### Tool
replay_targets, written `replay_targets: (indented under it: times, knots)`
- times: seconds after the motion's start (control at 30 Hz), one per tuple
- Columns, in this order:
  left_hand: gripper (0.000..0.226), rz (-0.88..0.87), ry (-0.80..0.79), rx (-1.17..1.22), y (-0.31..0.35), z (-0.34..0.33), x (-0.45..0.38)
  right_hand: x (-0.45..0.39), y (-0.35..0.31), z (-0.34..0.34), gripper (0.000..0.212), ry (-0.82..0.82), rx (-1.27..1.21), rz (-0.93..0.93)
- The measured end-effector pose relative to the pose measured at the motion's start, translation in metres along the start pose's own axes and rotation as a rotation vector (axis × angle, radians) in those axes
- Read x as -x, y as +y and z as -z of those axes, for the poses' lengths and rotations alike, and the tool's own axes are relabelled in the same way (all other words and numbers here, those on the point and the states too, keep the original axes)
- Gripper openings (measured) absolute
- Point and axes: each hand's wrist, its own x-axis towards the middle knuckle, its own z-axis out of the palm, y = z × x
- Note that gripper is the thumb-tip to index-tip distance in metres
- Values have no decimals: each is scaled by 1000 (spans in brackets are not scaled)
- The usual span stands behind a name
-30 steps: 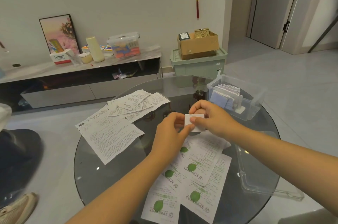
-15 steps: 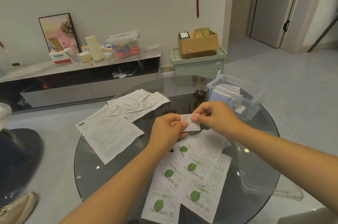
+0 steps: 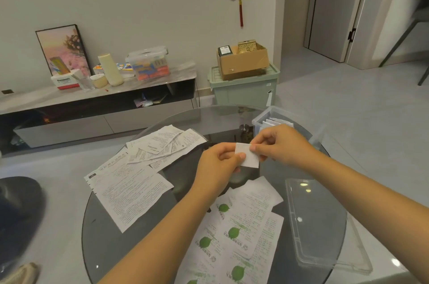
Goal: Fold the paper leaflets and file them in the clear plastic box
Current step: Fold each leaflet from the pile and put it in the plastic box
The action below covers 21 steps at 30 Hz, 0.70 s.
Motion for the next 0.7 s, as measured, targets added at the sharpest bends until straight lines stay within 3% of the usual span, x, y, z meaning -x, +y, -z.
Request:
replay_targets:
  times: [0.2, 0.37, 0.47, 0.6, 0.7]
  knots:
    - [18, -54, 36, -47, 14, -16, -34, -15, 7, 28, 10, 69, 46, -37]
    - [25, -184, -21, -165, 25, -42, -74, -29, 27, 57, 8, 366, 198, -77]
    - [24, -289, -70, -364, 28, -60, -96, -34, 44, 71, 9, 507, 286, -137]
    - [29, -605, -129, -887, 29, -79, -122, -39, 61, 77, 12, 629, 396, -164]
    - [63, -711, -219, -1068, 29, -92, -140, -44, 66, 75, 14, 627, 481, -170]
